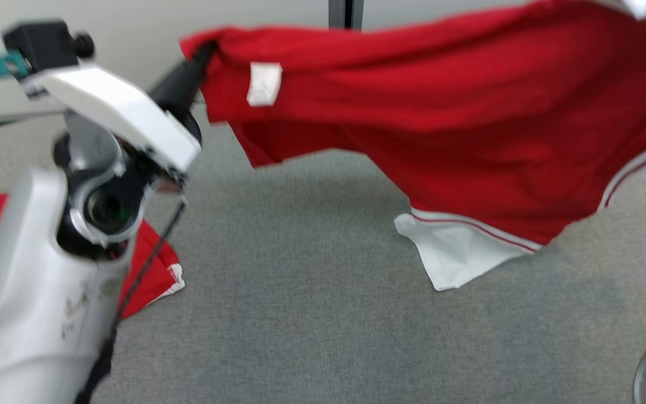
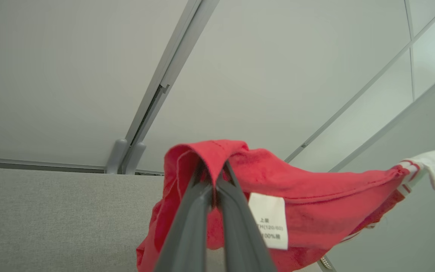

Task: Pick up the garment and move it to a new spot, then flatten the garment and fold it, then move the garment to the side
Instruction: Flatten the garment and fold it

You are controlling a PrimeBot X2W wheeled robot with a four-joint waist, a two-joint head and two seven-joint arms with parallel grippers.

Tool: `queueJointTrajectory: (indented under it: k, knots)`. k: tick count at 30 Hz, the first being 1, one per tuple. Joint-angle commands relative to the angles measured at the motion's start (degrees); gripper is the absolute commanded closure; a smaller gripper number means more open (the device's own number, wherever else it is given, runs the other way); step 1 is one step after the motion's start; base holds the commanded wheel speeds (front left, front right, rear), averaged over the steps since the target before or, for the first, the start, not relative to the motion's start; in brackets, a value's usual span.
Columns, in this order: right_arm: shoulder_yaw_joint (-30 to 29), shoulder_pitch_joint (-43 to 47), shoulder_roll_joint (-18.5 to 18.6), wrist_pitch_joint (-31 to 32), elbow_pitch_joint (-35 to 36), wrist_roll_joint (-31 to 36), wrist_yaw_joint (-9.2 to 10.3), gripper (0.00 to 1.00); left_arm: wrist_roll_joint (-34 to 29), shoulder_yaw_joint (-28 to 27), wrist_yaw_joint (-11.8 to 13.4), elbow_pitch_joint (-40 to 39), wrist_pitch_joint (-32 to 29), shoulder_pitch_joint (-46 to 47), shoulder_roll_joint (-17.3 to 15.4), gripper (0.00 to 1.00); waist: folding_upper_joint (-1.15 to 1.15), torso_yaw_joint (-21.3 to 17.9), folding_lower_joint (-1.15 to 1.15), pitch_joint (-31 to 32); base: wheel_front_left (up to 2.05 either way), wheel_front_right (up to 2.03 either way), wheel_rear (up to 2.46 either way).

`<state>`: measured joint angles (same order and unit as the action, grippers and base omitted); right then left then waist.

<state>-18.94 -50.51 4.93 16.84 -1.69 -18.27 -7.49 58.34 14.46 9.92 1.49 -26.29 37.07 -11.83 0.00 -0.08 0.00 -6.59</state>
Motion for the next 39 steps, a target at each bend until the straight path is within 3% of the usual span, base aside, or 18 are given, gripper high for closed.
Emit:
queueJointTrajectory:
  k: [1,7,8,9,13,17,19,25,34,39]
  knots:
    - [1.77,-3.53,1.07,-1.81,-2.77,0.75,0.0,1.0,-0.82,-0.41,-0.57,2.32,0.35,3.82,-0.72,1.0,0.0,-0.71,0.0,-4.79,0.0,0.0,0.0]
    - [6.85,-12.92,4.45,-10.6,-12.2,2.41,0.0,1.0,-4.3,-1.62,-3.43,11.98,7.69,13.29,0.24,1.0,0.0,-1.51,0.0,-9.18,0.0,0.0,0.0]
    - [7.78,-16.29,5.77,-15.96,-16.01,2.98,0.01,1.0,-6.18,-2.5,-5.11,16.39,13.64,16.9,0.91,1.0,0.0,-1.76,0.0,-10.12,0.0,0.0,0.0]
    - [7.78,-16.29,5.77,-15.96,-16.01,2.98,0.01,1.0,-6.18,-2.5,-5.11,16.39,13.64,16.9,0.91,1.0,0.0,-1.76,0.0,-10.12,0.0,0.0,0.0]
    - [10.61,-20.62,6.97,-26.02,-22.69,3.01,0.01,1.0,-9.42,-3.23,-9.4,24.63,25.24,22.61,2.43,1.0,0.0,-2.05,0.0,-11.33,0.0,0.0,0.0]
    - [14.08,-20.33,6.72,-30.77,-27.52,1.42,0.01,1.0,-11.29,-0.99,-13.81,31.39,30.99,25.41,4.28,1.0,0.0,-1.94,0.0,-12.27,0.0,0.0,0.0]
    - [16.27,-16.99,6.17,-31.63,-30.09,-1.39,0.01,1.0,-12.56,1.39,-15.7,35.06,33.6,25.23,4.96,1.0,0.0,-1.62,0.0,-12.86,0.0,0.0,0.0]
    - [21.14,-4.48,6.53,-32.09,-32.47,-7.35,0.01,1.0,-14.45,8.22,-17.32,39.89,37.01,17.91,5.83,1.0,0.0,-0.19,0.0,-12.36,0.0,0.0,0.0]
    - [21.65,17.12,6.53,-32.11,-32.74,-17.31,0.01,1.0,-17.51,20.93,-17.36,45.19,38.87,0.7,3.81,1.0,0.0,2.09,0.0,-7.45,0.0,0.0,0.0]
    - [21.1,24.93,7.89,-30.18,-32.89,-19.59,0.0,1.0,-15.64,24.96,-17.36,46.69,38.26,-4.75,3.29,1.0,0.0,2.5,0.0,-4.32,0.0,0.0,0.0]
